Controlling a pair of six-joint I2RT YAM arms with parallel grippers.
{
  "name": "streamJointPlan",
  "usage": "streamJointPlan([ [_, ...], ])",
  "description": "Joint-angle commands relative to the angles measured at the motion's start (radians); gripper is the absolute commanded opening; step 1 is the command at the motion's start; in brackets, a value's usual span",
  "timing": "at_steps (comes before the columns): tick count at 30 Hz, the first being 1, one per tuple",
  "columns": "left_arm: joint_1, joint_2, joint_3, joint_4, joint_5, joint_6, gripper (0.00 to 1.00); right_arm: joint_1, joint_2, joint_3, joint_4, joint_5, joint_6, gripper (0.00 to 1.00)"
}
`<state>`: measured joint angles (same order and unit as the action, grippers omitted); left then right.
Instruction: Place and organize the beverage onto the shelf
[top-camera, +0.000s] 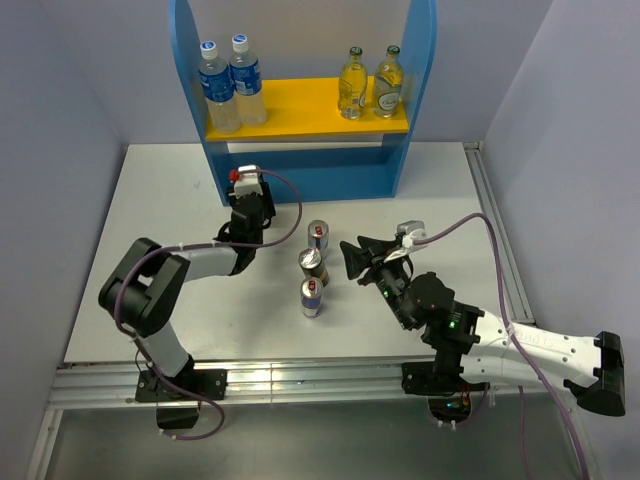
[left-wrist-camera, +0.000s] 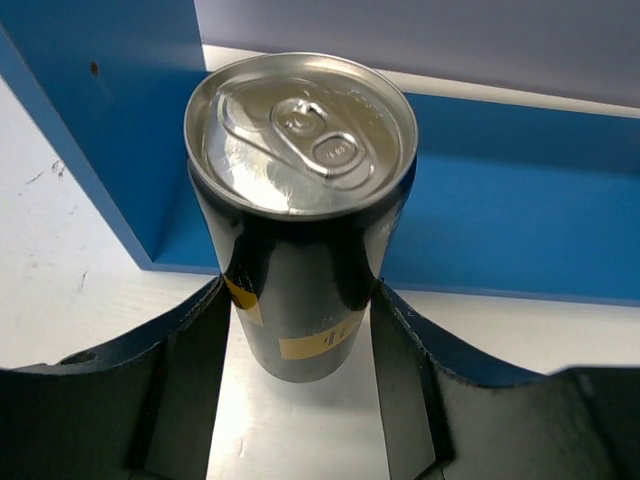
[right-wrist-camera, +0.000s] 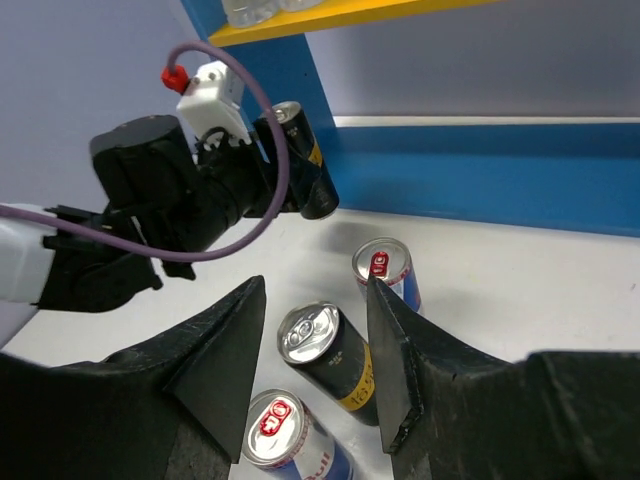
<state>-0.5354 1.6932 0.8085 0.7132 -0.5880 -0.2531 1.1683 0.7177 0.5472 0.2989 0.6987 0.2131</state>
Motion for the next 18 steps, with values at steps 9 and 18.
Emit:
streamJointPlan([
  [9, 0.064, 0.140, 0.204, 0.252, -0.023, 0.052, 0.00, -0.016, -0.009, -0.030, 0.051, 0.032, -0.029, 0.51],
  [18, 0.107, 0.293, 0.340, 0.210, -0.020, 0.075, 0.00, -0.029, 0.017, -0.036, 0.068, 0.028, -0.027, 0.50],
])
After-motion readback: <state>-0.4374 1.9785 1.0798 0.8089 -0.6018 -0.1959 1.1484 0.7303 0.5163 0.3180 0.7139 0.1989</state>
